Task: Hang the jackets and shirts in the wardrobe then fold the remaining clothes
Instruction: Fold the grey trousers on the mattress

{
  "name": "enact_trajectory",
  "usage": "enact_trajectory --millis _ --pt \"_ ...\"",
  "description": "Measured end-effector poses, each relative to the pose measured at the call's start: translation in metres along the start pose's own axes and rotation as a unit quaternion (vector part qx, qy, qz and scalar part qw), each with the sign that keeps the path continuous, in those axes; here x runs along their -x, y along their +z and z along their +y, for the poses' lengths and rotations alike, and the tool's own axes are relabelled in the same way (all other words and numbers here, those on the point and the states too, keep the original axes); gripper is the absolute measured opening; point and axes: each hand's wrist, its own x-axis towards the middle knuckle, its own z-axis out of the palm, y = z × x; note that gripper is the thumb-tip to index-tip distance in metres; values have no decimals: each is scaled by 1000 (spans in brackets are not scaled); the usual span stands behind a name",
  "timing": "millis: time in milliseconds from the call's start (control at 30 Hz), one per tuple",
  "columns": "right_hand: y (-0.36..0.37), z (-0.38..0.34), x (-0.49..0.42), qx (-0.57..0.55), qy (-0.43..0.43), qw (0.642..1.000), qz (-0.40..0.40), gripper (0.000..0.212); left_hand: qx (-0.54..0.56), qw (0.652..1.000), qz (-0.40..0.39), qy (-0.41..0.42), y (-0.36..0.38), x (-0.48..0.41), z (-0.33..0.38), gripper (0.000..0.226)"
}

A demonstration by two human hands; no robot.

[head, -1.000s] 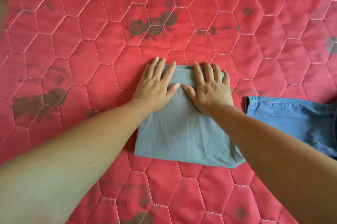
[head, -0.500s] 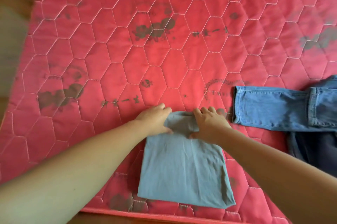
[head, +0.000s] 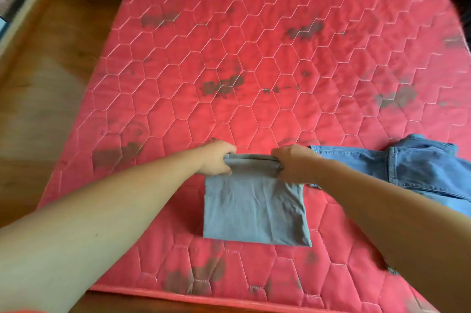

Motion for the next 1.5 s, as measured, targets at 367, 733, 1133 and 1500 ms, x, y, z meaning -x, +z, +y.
enact_trajectory --millis 367,733,1133,1500 --pt "14 -12 36 100 -50 971 209 40 -200 951 216 97 30 34 -9 30" --pt "163 -11 23 37 38 978 200 24 -107 966 233 16 170 -11 -68 49" --pt "191 7 -88 3 76 972 222 64 -154 935 319 -9 189 -101 -82 63" --pt "123 19 -107 -18 63 961 268 46 -120 923 365 -2 119 -129 -76 51"
